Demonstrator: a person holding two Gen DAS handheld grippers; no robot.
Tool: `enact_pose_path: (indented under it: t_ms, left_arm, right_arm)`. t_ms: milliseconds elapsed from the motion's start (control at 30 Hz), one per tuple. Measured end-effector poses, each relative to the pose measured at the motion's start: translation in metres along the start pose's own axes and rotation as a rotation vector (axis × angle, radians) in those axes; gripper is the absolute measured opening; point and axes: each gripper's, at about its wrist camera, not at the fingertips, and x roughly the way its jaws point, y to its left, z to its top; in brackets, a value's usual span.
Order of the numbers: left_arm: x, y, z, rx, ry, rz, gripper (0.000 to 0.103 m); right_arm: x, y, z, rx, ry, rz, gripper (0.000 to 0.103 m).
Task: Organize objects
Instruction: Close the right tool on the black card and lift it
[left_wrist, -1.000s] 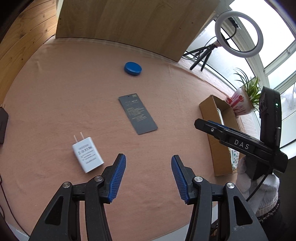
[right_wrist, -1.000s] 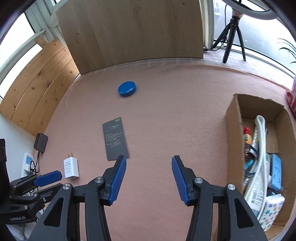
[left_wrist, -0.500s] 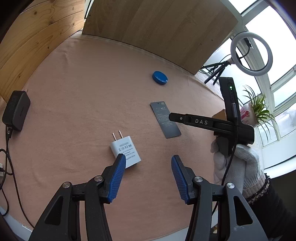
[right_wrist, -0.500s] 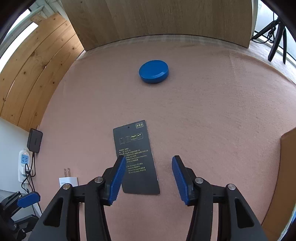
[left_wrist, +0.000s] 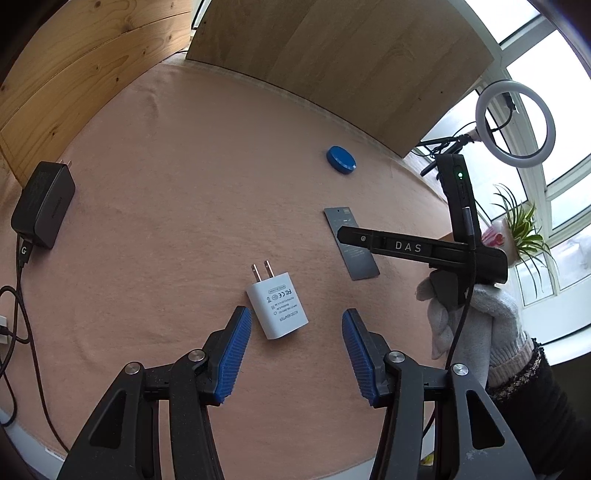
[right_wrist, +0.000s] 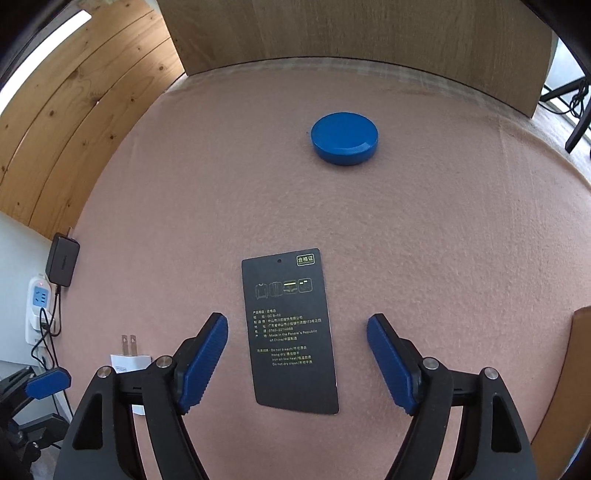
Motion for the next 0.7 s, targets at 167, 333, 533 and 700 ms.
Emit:
enact_pose_path:
  t_ms: [167,333,533,700]
  left_arm:
    - [0.001,0.000,0.002,-0.005,0.003,-0.003,0.055]
    - [0.001,0.000,0.001,-0.008,0.002,-0.003,0.055]
    - [0.004,-0.001,0.002,-0.014,0.002,-0.004,0.055]
    - [0.007,-0.003,0.006,-0.006,0.005,-0.009,0.055]
  right_arm:
    - [0.007,0.018,0.000,-0.133,0.020,-0.091,0.075]
    - [0.009,0.022,-0.001,-0.167,0.027,-0.118,0.075]
    - [0.007,0.023,-0.002,-0.166,0.033,-0.124,0.069]
    - [0.003,0.021,-0.004,-0.155,0.030,-0.118,0.053]
